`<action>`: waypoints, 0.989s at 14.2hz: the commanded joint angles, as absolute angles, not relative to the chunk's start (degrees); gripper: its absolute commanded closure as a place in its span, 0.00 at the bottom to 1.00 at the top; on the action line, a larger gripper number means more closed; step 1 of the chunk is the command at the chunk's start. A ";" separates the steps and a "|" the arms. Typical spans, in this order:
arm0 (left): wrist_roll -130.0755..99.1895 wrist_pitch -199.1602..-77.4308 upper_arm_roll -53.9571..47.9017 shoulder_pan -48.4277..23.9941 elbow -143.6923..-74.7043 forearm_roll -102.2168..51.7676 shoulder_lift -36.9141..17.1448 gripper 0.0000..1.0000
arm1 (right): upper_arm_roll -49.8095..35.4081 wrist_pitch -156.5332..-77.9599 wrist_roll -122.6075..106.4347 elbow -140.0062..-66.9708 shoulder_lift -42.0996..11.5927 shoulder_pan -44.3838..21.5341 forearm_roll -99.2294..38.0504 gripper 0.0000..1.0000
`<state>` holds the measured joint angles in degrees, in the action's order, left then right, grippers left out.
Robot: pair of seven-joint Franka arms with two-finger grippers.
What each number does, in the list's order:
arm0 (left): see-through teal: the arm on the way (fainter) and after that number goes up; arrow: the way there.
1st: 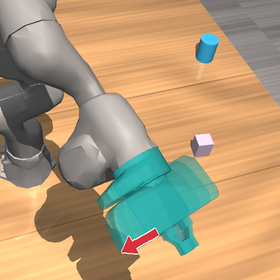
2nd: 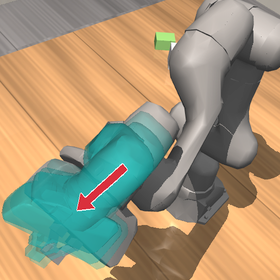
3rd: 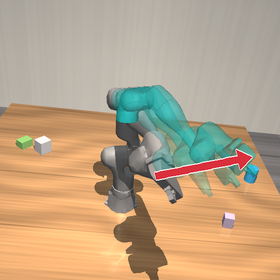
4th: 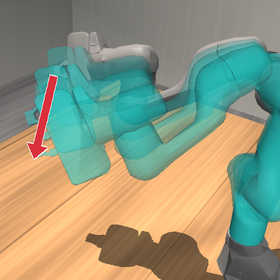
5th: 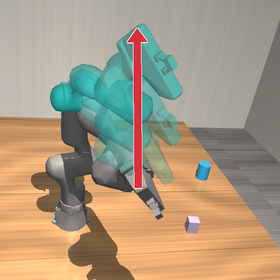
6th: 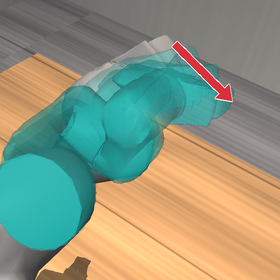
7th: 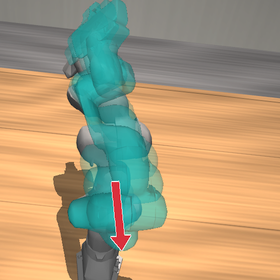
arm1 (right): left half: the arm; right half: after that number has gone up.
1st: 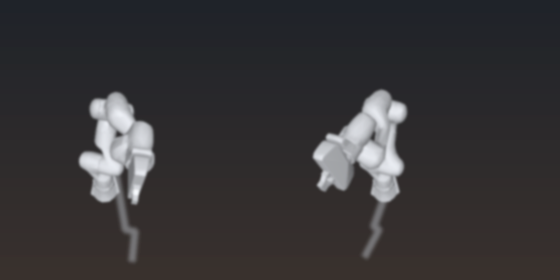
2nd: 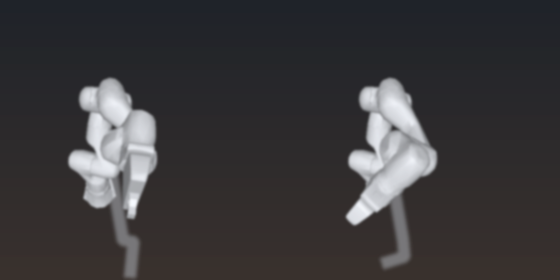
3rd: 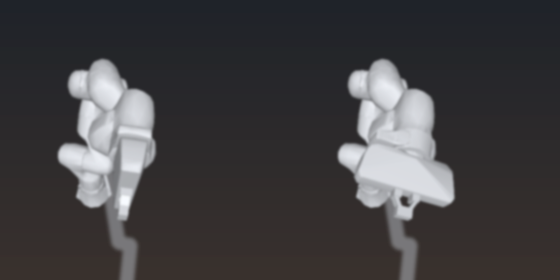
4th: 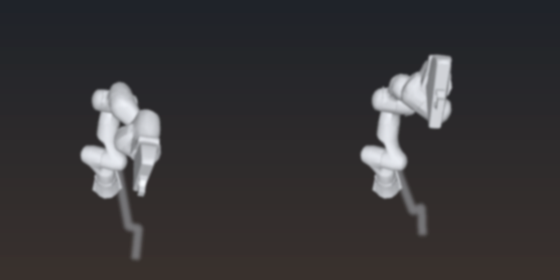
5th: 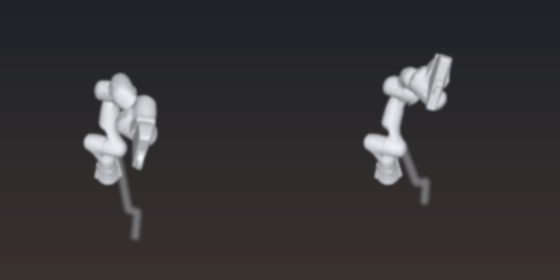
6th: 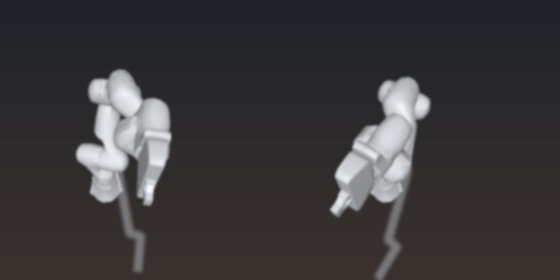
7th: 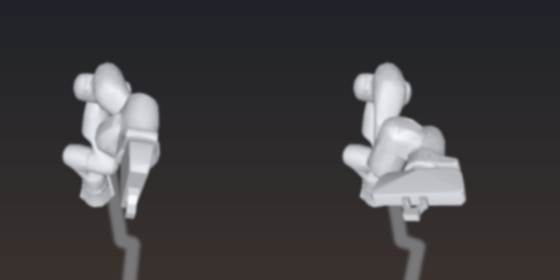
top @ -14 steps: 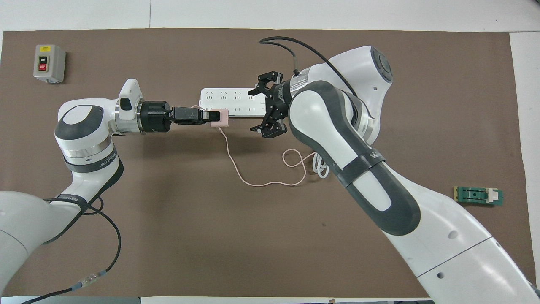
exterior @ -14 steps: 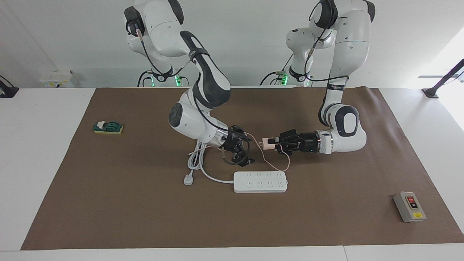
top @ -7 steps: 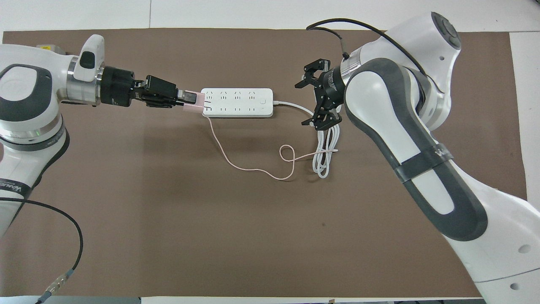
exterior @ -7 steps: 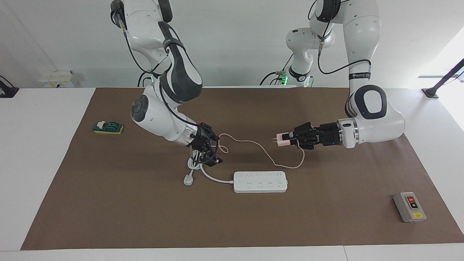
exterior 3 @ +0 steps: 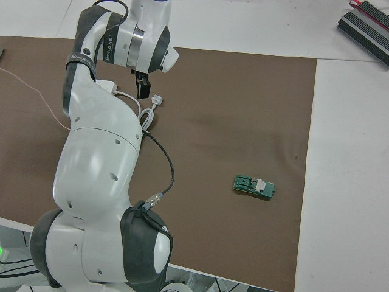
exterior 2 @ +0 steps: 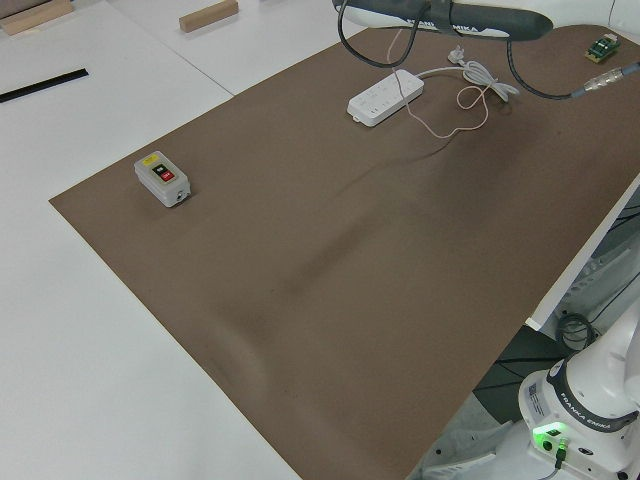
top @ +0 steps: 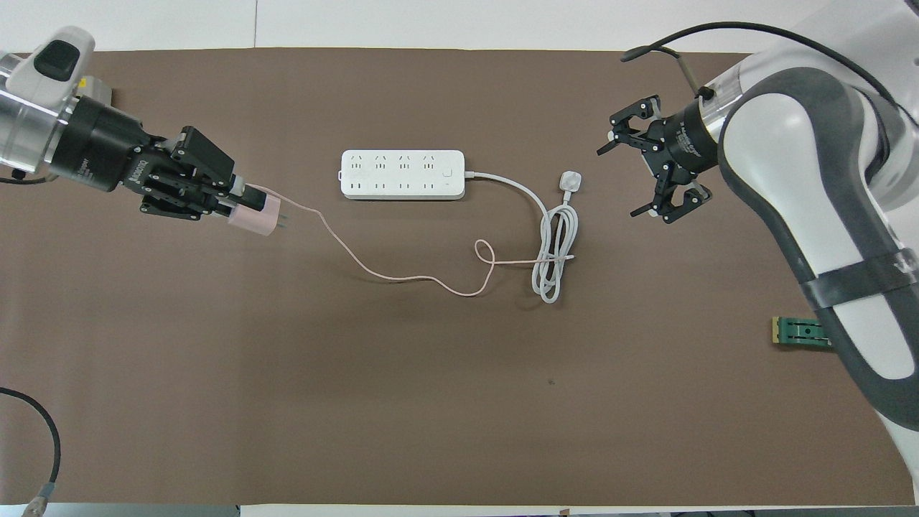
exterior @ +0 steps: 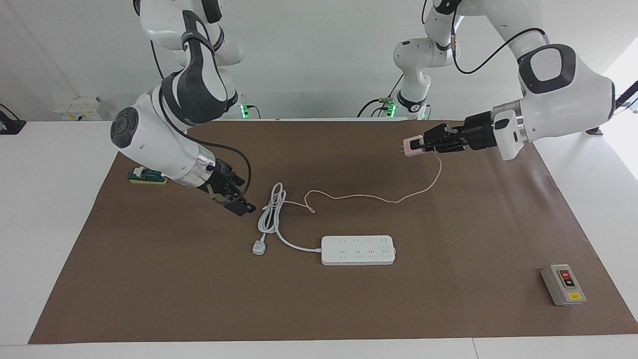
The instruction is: Plug charger into power strip
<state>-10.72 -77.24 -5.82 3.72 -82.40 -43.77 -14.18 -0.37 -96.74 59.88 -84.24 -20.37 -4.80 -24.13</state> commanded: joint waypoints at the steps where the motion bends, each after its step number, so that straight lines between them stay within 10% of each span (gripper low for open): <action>1: -12.39 -70.17 -5.98 5.80 -77.46 -35.81 -15.21 1.00 | -1.05 -93.44 46.20 -86.40 -16.97 -2.03 -17.96 0.00; 14: -13.36 -59.40 -5.45 6.06 -70.58 -17.41 -13.89 1.00 | -1.14 -87.54 -1.65 -86.92 -6.34 3.34 -0.80 0.00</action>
<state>-16.01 -59.68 -6.00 6.22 -71.94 -20.31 -13.94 -0.48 -87.84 3.28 -84.48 -10.21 2.86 -2.74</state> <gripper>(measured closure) 0.683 0.000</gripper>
